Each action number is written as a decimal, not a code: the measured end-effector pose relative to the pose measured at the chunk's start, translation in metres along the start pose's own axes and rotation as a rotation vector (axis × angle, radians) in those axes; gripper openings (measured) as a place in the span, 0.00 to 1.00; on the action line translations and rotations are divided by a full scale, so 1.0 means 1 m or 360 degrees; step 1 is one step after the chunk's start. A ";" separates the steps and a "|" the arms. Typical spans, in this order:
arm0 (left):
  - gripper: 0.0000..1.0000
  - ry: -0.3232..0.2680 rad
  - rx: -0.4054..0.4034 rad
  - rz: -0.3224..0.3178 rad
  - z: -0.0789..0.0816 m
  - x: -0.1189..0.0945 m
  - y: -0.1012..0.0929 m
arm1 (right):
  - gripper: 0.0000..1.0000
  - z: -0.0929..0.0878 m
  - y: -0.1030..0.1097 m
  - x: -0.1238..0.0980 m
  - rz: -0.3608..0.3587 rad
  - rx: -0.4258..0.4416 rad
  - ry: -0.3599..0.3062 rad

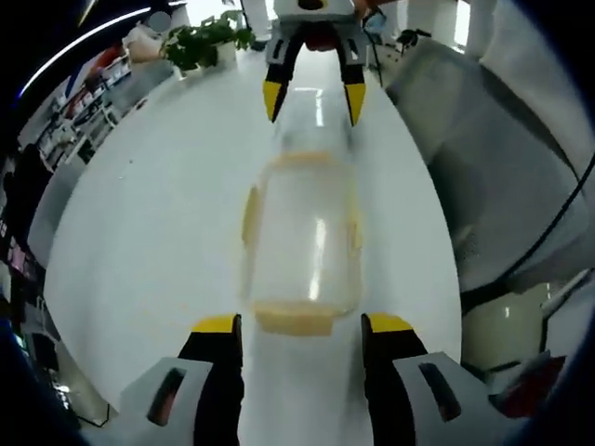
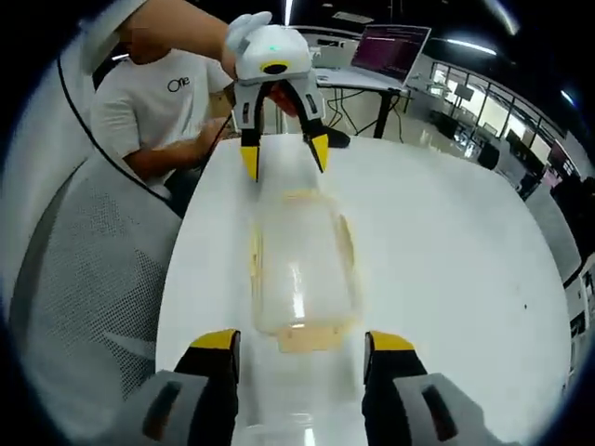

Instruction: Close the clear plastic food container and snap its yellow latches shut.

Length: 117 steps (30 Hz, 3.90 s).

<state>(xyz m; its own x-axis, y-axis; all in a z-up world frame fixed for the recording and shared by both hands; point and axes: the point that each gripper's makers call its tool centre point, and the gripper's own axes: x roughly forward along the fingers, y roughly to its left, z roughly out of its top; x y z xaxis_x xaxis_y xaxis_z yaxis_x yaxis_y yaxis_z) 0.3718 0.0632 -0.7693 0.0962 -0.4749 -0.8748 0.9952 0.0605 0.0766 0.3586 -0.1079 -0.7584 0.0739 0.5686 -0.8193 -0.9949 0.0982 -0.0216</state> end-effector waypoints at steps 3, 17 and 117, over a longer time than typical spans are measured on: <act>0.50 0.0004 0.0016 -0.0015 -0.001 0.003 0.000 | 0.52 -0.004 -0.001 0.004 0.0013 -0.0010 0.0032; 0.47 0.0062 0.0056 -0.0067 -0.012 0.021 -0.003 | 0.49 -0.011 -0.006 0.023 0.0060 -0.0138 0.0153; 0.37 0.0050 -0.0007 -0.0085 0.116 -0.039 -0.014 | 0.37 -0.018 -0.001 -0.101 0.0088 -0.0198 0.0148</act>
<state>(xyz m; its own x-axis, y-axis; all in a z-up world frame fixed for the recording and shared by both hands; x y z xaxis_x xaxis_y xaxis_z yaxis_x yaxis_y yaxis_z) 0.3556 -0.0210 -0.6806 0.0423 -0.4499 -0.8921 0.9988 0.0395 0.0275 0.3513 -0.1797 -0.6861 0.0181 0.4915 -0.8707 -0.9985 -0.0363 -0.0412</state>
